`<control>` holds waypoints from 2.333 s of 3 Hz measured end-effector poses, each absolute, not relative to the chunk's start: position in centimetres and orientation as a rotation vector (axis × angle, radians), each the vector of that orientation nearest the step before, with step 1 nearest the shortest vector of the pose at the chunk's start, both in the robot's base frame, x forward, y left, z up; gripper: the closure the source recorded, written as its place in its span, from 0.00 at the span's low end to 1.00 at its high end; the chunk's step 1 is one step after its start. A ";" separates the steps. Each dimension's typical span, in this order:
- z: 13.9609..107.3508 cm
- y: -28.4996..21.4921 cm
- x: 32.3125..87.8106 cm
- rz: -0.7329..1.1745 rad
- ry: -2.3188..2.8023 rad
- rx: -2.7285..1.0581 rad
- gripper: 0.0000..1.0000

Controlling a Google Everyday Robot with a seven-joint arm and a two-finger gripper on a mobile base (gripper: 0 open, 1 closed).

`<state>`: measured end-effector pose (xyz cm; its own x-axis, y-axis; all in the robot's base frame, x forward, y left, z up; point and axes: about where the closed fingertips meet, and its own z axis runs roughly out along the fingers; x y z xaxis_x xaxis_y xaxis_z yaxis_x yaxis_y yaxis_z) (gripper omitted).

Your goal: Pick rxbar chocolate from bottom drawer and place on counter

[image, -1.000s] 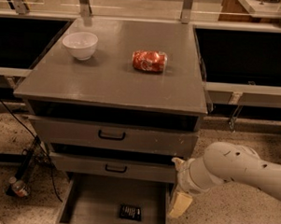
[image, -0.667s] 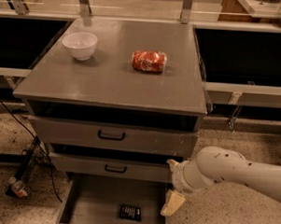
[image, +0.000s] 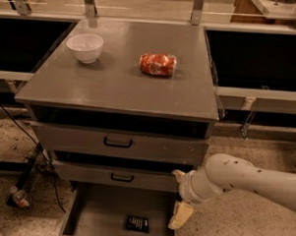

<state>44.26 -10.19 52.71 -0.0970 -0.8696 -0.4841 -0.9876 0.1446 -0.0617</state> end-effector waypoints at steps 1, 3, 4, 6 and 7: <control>49.9 -9.0 44.2 0.521 1.985 -1.828 0.00; 46.4 -7.7 43.6 0.655 1.966 -1.864 0.00; 43.6 -7.3 42.6 0.745 1.964 -1.827 0.00; 41.8 -5.9 41.5 0.781 1.948 -1.868 0.00; 41.8 -5.9 41.5 0.776 1.953 -1.864 0.00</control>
Offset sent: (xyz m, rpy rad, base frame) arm -0.0067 0.0305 -0.0803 0.1088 0.1955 0.1656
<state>41.50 -5.86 41.76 -0.0883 -0.8072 -0.5836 -0.9876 -0.0055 0.1570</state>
